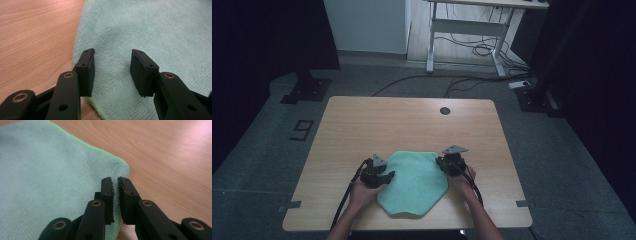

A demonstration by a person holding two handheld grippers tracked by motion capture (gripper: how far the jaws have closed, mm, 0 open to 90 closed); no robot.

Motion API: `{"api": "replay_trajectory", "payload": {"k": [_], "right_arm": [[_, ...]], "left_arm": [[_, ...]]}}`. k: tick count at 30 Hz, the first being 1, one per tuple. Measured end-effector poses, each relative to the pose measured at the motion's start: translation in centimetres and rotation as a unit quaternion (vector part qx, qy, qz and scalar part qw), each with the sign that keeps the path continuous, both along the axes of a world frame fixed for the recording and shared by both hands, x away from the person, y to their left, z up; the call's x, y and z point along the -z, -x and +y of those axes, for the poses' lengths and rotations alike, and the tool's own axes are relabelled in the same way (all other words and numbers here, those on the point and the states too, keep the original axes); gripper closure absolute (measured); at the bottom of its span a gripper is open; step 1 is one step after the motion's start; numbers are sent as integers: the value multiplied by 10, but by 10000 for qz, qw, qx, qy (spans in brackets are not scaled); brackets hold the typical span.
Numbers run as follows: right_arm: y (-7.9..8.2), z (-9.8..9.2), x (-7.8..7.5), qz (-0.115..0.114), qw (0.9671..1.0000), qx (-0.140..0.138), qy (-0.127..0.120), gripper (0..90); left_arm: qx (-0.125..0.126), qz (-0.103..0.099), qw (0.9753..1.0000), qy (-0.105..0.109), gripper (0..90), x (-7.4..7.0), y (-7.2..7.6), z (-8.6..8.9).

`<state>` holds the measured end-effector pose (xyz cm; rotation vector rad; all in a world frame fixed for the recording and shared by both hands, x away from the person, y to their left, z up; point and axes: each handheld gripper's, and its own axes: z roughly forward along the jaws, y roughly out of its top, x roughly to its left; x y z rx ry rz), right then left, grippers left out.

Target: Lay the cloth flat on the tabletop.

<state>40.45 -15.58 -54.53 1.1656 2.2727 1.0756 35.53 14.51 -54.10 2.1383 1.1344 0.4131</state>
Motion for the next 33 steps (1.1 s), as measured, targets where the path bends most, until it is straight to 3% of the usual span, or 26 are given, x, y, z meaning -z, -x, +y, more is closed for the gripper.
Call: {"api": "replay_trajectory", "payload": {"k": [3,5,9,12,14,16,18,19,21,23,24,28,33], "right_arm": [[5,-1,-10,-167,9999,33,-26,833],[9,2,-20,-299,9995,44,94,833],[13,17,-38,-785,9962,106,356,831],[6,27,-43,-922,9946,157,456,824],[-2,32,-40,-862,9951,165,455,774],[-11,32,-31,-633,9974,68,324,608],[-10,26,-27,-546,9980,283,158,555],[-6,20,-28,-569,9979,301,-7,520],[6,6,-31,-621,9973,379,-87,456],[13,-2,-33,-629,9970,431,-155,448],[30,-18,-34,-499,9973,409,-358,438],[62,-32,-28,-202,9982,241,-513,431],[84,-32,-17,36,9985,92,-547,411]], "left_arm": [[-1,23,10000,-13,548,0,0,0],[-23,28,10000,-15,546,-1,0,-1],[-44,67,10000,-43,541,-2,-5,-3],[-57,97,9999,-96,540,-2,-12,-4],[-83,109,9999,-80,540,-2,-14,-4],[-85,124,9999,-65,540,-3,-15,-4],[-70,94,9999,-90,540,-2,-14,-4],[-77,68,9999,-90,540,-2,-14,-5],[-79,65,9999,-91,540,-2,-14,-5],[-79,64,9999,-92,540,-2,-14,-5],[-91,62,9999,-92,540,-2,-14,-5],[-124,17,9999,-88,539,-1,-12,-5],[-127,-13,9999,-75,540,0,-12,-5]]}}
